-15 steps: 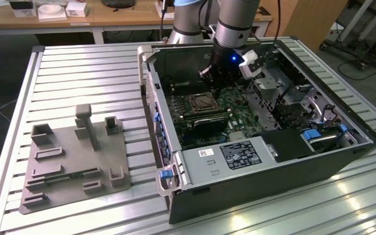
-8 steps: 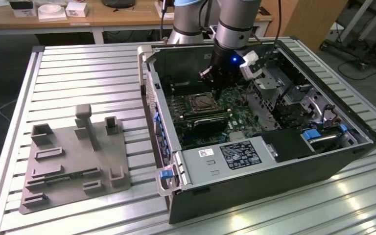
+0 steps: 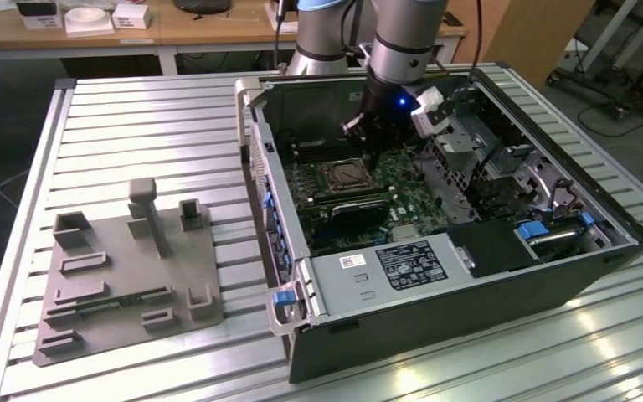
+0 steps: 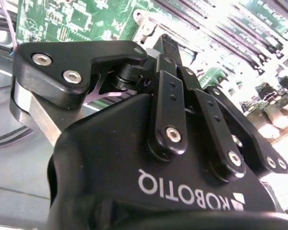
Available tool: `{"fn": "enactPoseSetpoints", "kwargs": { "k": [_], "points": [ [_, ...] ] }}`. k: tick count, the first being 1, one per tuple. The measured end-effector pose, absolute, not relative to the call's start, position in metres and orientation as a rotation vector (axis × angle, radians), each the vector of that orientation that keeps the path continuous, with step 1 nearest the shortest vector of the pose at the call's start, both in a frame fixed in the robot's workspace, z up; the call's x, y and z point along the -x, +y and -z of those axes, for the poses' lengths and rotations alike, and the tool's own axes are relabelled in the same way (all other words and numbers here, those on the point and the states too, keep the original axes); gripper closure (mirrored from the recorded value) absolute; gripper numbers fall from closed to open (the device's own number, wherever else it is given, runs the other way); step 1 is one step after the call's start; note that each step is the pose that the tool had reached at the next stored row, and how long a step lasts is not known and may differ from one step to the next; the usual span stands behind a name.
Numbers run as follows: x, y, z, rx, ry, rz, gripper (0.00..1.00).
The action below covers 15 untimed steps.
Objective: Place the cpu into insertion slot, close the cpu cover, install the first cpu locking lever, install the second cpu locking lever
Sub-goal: 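Install the second cpu locking lever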
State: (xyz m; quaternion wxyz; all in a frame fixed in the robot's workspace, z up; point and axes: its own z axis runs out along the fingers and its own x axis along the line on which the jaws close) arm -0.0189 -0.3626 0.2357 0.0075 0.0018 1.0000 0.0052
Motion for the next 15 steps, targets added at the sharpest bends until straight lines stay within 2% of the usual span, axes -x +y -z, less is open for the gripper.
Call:
{"fn": "enactPoseSetpoints", "kwargs": {
  "k": [15],
  "points": [
    [0.036, -0.377, -0.235, -0.006, 3.127, -0.016, 0.90]
  ]
}}
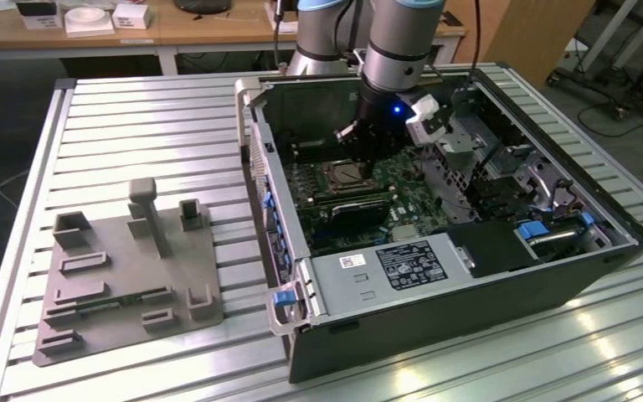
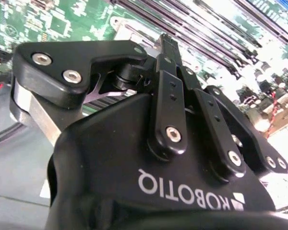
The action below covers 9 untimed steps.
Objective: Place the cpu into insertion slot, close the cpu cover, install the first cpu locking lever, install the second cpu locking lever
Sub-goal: 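Install the second cpu locking lever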
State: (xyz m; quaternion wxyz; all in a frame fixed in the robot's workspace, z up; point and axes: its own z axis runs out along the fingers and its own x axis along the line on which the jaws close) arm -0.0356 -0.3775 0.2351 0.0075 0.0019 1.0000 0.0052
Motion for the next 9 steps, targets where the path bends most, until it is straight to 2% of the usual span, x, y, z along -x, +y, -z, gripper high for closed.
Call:
{"fn": "enactPoseSetpoints", "kwargs": {
  "k": [9],
  "points": [
    [0.050, -0.380, -0.234, -0.006, 3.127, -0.016, 0.90]
  ]
}}
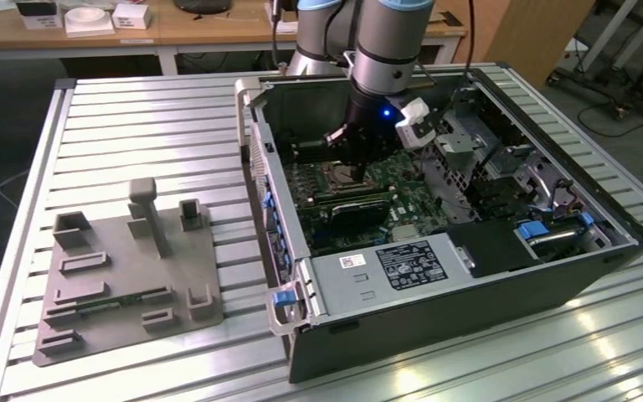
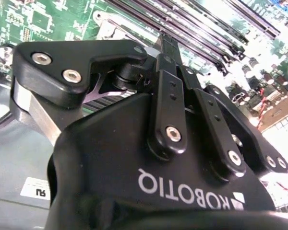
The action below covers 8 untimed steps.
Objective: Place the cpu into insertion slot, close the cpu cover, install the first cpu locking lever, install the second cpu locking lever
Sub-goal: 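Install the second cpu locking lever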
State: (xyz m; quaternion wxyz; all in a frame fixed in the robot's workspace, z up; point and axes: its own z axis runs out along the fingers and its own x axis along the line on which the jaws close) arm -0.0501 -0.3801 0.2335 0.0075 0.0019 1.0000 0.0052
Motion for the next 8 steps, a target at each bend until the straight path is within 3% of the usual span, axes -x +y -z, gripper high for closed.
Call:
{"fn": "enactPoseSetpoints", "kwargs": {
  "k": [8],
  "points": [
    [0.0542, -0.3801, -0.2304, -0.006, 3.127, -0.016, 0.90]
  ]
}}
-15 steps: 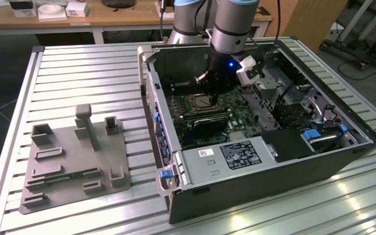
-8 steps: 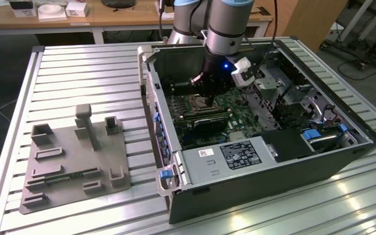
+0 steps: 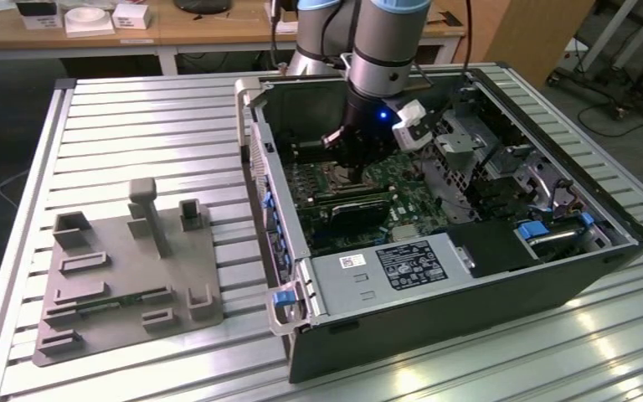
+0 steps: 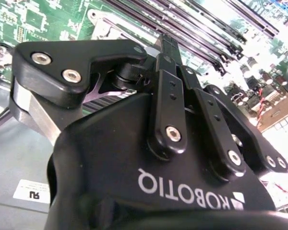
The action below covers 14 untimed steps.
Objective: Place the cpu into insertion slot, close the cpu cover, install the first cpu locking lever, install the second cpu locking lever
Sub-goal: 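Install the second cpu locking lever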
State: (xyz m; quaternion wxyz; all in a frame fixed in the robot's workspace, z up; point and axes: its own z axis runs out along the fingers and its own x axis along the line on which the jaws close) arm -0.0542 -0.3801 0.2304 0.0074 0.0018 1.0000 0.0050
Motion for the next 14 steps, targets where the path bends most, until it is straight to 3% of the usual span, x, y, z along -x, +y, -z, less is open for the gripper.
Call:
{"fn": "enactPoseSetpoints", "kwargs": {
  "k": [14],
  "points": [
    [0.072, -0.380, -0.220, -0.003, 3.133, -0.015, 0.90]
  ]
}}
